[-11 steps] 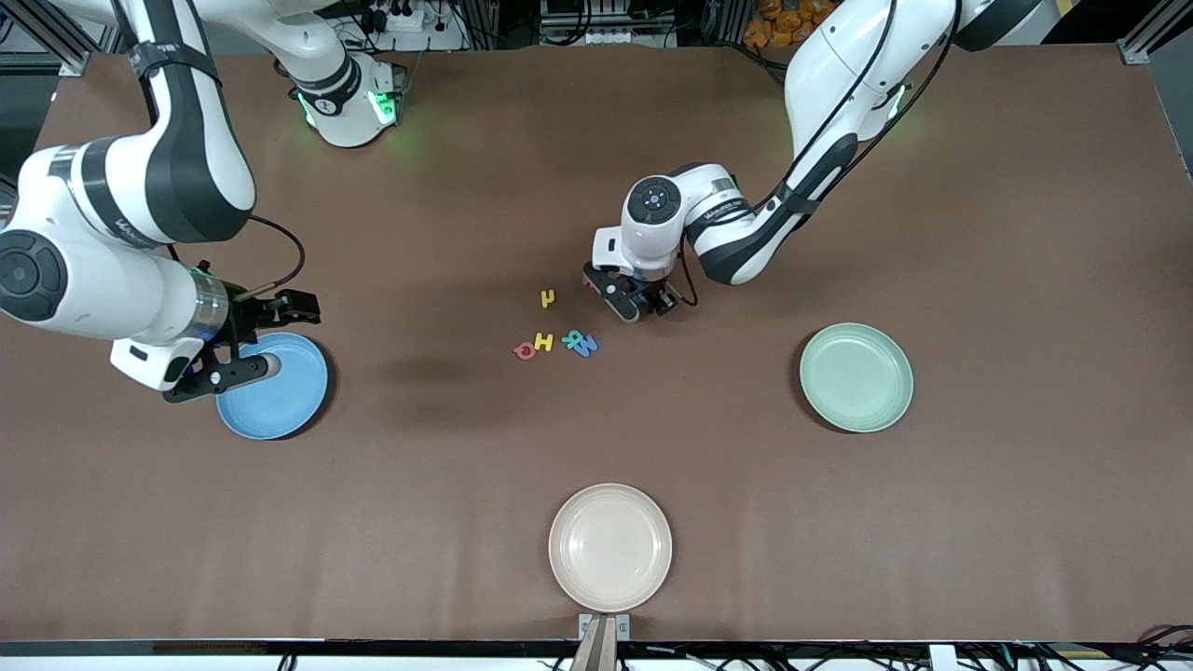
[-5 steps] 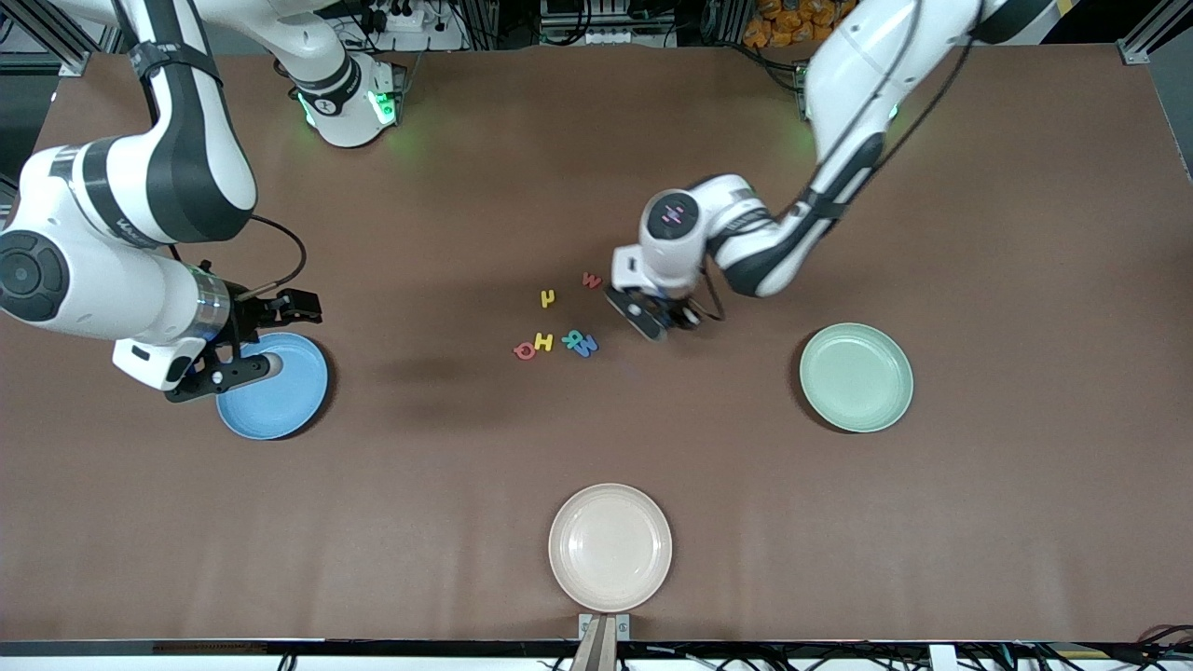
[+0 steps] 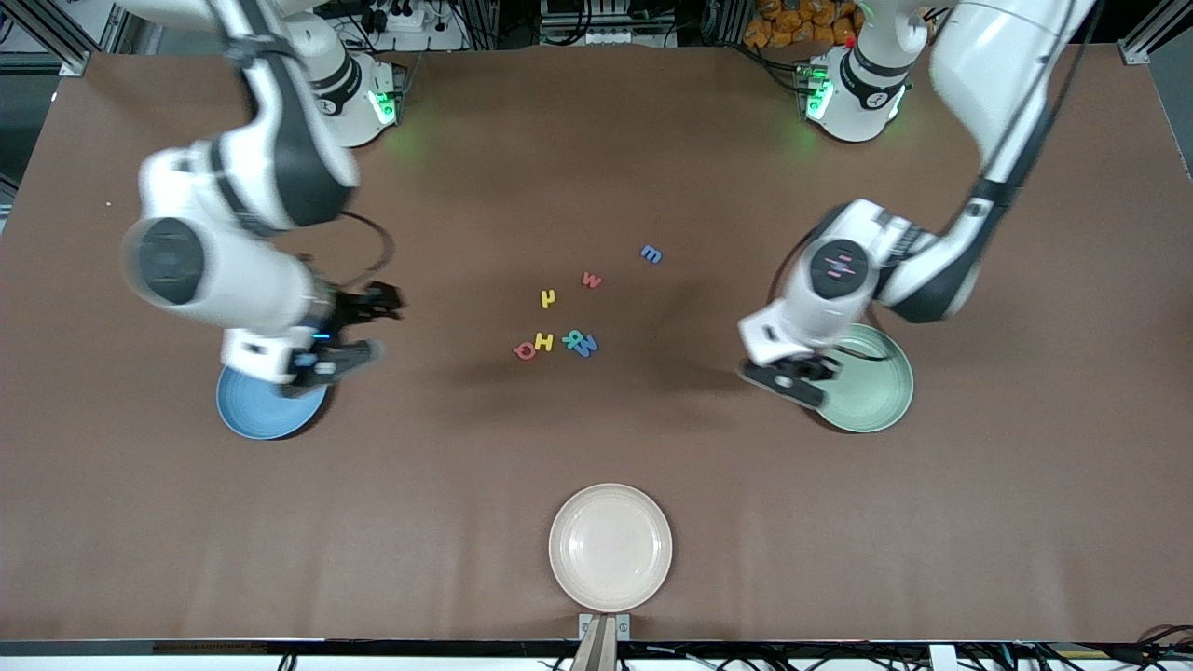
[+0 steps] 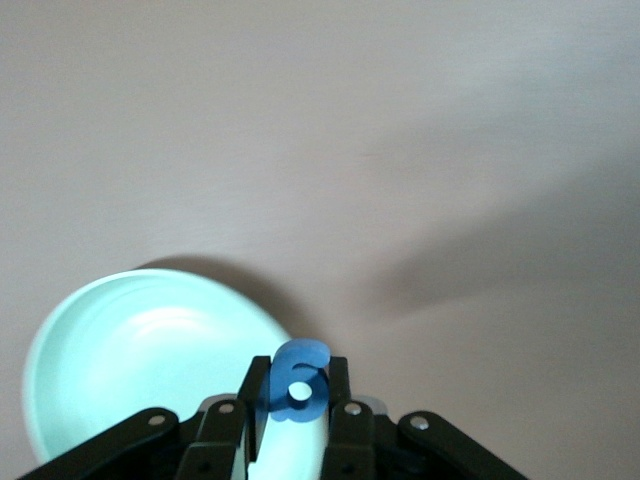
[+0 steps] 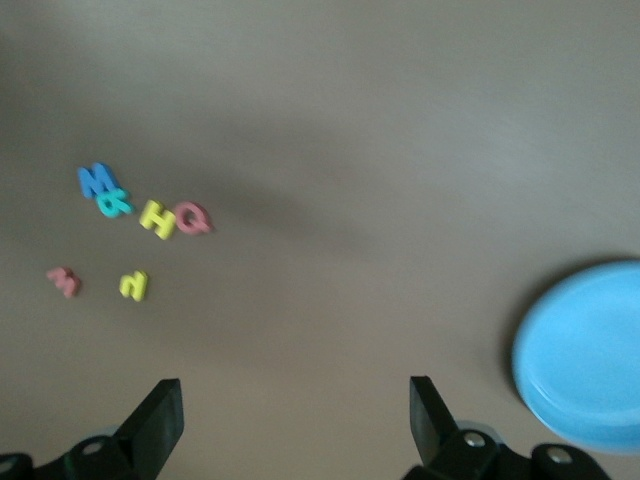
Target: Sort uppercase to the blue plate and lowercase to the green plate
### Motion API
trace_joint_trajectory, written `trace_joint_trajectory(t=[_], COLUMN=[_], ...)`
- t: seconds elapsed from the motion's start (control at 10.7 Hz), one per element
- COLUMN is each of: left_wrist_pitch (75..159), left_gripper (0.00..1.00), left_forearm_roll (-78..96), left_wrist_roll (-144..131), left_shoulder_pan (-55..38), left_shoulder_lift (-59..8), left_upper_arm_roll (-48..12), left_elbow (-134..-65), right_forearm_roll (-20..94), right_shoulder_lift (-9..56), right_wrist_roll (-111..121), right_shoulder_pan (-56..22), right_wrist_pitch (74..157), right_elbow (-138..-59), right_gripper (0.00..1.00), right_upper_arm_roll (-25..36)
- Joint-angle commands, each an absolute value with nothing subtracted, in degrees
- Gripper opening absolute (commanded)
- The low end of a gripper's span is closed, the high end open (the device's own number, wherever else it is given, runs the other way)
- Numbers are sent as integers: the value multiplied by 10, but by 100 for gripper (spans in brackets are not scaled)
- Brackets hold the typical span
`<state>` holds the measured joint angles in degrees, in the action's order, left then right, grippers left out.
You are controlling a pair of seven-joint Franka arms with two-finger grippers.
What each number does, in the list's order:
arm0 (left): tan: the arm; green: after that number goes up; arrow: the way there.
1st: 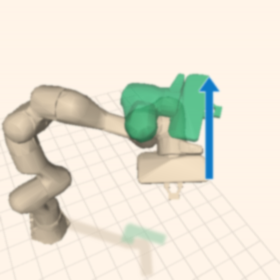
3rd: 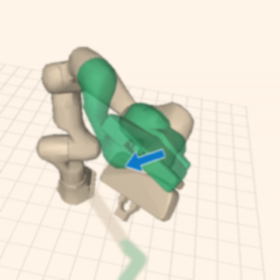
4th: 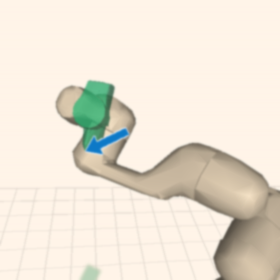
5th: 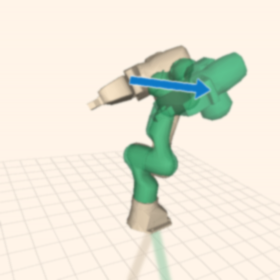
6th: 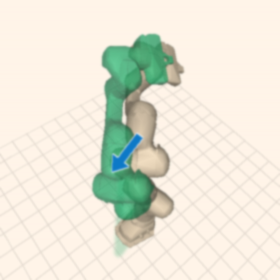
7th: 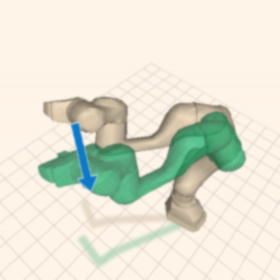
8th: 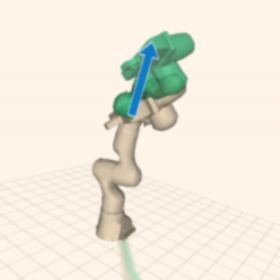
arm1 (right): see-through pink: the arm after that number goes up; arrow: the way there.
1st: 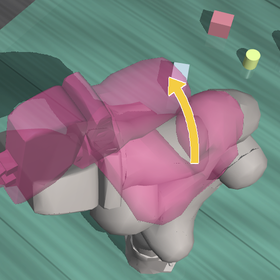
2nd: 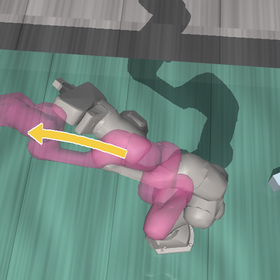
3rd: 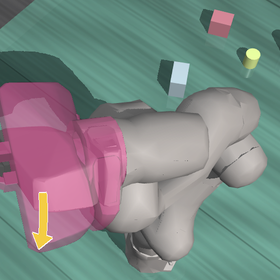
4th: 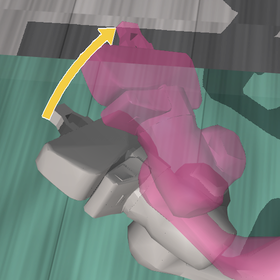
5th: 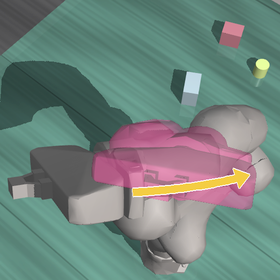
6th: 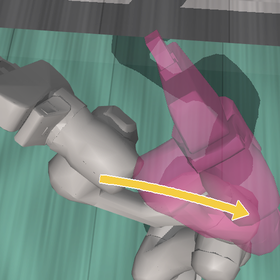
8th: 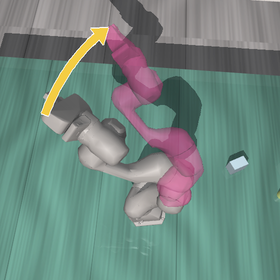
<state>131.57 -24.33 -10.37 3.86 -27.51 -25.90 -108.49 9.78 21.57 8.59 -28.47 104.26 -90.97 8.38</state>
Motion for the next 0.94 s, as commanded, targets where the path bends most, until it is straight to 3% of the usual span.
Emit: trace_joint_trajectory(t=[0.0, 0.28, 0.47, 0.56, 0.66, 0.75, 0.84], left_wrist_pitch=[1313, 1314, 1314, 1314, 1314, 1314, 1313], left_gripper=[0, 0, 0, 27, 64, 96, 100], left_forearm_roll=[-226, -214, -214, -214, -214, -214, -214], left_wrist_roll=[-77, -77, -76, -76, -77, -77, -76], left_shoulder_pan=[65, 65, 65, 64, 63, 62, 62], left_shoulder_lift=[-284, -300, -306, -306, -306, -306, -303], left_upper_arm_roll=[-227, -184, -167, -163, -162, -162, -161], left_elbow=[-1090, -1084, -1083, -1080, -1078, -1073, -1071], right_forearm_roll=[114, 113, 116, 119, 120, 120, 120], right_shoulder_lift=[281, 353, 373, 382, 392, 402, 412], right_wrist_roll=[68, 67, 55, 41, 29, 28, 28], right_shoulder_pan=[-321, -376, -412, -428, -438, -445, -449], right_wrist_pitch=[1056, 1065, 1119, 1155, 1188, 1213, 1229], right_elbow=[-862, -793, -791, -793, -795, -796, -796], right_gripper=[100, 100, 100, 100, 100, 100, 100], right_upper_arm_roll=[85, 83, 83, 83, 83, 83, 83])
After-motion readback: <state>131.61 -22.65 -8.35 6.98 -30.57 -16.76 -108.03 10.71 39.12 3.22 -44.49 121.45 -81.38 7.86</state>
